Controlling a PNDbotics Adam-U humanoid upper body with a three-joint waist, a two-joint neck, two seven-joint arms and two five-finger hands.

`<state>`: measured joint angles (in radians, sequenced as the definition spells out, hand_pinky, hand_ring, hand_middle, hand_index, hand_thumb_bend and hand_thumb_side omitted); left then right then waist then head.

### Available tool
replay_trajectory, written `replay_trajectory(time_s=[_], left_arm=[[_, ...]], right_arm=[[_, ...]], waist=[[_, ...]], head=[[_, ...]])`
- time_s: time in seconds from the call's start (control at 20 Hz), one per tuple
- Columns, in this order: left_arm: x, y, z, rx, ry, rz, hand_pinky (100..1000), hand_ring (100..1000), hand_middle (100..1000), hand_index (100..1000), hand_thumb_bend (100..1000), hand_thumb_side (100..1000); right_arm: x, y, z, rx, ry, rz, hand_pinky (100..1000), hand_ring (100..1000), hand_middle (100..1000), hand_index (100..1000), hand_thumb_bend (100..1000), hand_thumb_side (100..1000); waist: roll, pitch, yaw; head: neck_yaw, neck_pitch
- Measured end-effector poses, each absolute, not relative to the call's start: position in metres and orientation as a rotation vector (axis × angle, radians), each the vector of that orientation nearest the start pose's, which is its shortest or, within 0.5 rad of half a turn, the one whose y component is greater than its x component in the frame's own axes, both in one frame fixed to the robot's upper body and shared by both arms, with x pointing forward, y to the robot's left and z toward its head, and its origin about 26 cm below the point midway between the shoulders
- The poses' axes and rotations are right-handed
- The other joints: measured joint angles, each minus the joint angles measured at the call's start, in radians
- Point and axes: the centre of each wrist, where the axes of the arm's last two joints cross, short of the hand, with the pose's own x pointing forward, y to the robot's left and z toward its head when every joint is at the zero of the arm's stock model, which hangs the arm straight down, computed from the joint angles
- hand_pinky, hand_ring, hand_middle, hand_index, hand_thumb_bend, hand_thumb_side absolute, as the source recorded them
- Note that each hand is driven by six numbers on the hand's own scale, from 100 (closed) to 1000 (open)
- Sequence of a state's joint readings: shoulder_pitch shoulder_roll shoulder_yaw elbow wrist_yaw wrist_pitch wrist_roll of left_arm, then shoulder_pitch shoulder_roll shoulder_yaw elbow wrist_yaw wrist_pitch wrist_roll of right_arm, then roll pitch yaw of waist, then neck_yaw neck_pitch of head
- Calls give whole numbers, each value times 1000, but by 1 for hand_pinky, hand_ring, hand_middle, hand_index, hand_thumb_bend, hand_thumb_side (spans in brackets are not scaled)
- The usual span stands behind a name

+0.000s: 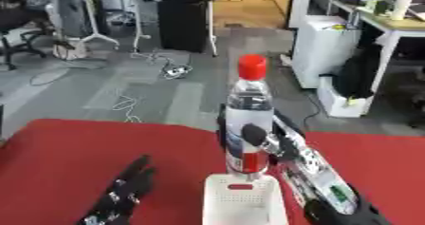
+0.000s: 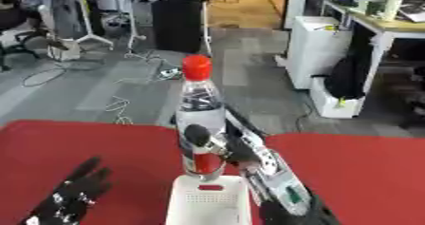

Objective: Pick up objects on the table and place them in the box.

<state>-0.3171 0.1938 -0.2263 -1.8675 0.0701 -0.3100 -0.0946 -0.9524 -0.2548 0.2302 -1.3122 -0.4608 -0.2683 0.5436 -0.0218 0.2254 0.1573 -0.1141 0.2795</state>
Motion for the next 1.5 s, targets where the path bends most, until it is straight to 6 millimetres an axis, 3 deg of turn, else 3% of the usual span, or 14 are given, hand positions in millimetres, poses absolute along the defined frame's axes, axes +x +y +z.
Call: replay_trajectory(time_s=[0.15,0.2,0.25,0.3,0.35,0.4,0.45,0.55,0.6,0.65,0.8,1.5], left_arm=[[312,184,150,-324,-2401,-500,964,1000,1000,895,100,831],[312,184,150,-323,-2401,-499,964,1000,1000,895,100,830],[312,184,150,-322,-2401,-498,964,1000,1000,895,100,832],[312,185,149,-321,-2400,-496,964,1000,1000,895,100,832],[312,185,149,-320,-2400,-495,964,1000,1000,895,100,832],[312,185,149,-319,-2400,-494,964,1000,1000,895,100,832],[312,185,149,-318,-2401,-494,965,1000,1000,895,100,832],[312,186,150,-317,-2401,-493,965,1000,1000,895,100,833],[312,186,150,-317,-2401,-493,965,1000,1000,895,100,833],[312,186,150,-317,-2401,-493,965,1000,1000,895,100,834],[312,186,150,-317,-2401,-494,966,1000,1000,895,100,835],[312,186,150,-319,-2402,-497,967,1000,1000,895,100,835]], right_arm=[[432,-146,255,779,-2269,1003,100,100,175,413,677,460],[432,-147,255,772,-2284,1011,100,100,160,403,679,454],[431,-149,254,764,-2298,1021,136,246,348,579,685,527],[431,-150,253,760,-2310,1037,136,246,348,579,685,527],[430,-152,253,758,-2320,1056,281,394,517,780,696,588],[430,-153,252,760,-2330,1078,301,413,540,802,697,596],[430,-154,252,761,-2339,1100,431,533,684,922,699,655],[430,-156,250,760,-2354,1134,565,670,795,1000,697,685],[430,-157,251,757,-2361,1149,576,683,803,1000,696,688],[430,-157,251,756,-2368,1158,651,754,852,1000,695,696],[430,-158,250,755,-2380,1171,746,817,897,1000,693,711],[431,-162,252,766,-2398,1145,755,830,922,1000,674,775]], waist=[[2,0,-2],[2,0,-2],[2,0,-2],[3,0,-3],[3,0,-4],[3,1,-6],[3,1,-7],[4,2,-8],[5,4,-8],[5,7,-8],[5,9,-8],[7,19,-8]], head=[[0,4],[-1,6],[-1,9],[-2,9],[-5,9],[-8,10],[-9,10],[-9,10],[-9,10],[-9,10],[-9,10],[-10,10]])
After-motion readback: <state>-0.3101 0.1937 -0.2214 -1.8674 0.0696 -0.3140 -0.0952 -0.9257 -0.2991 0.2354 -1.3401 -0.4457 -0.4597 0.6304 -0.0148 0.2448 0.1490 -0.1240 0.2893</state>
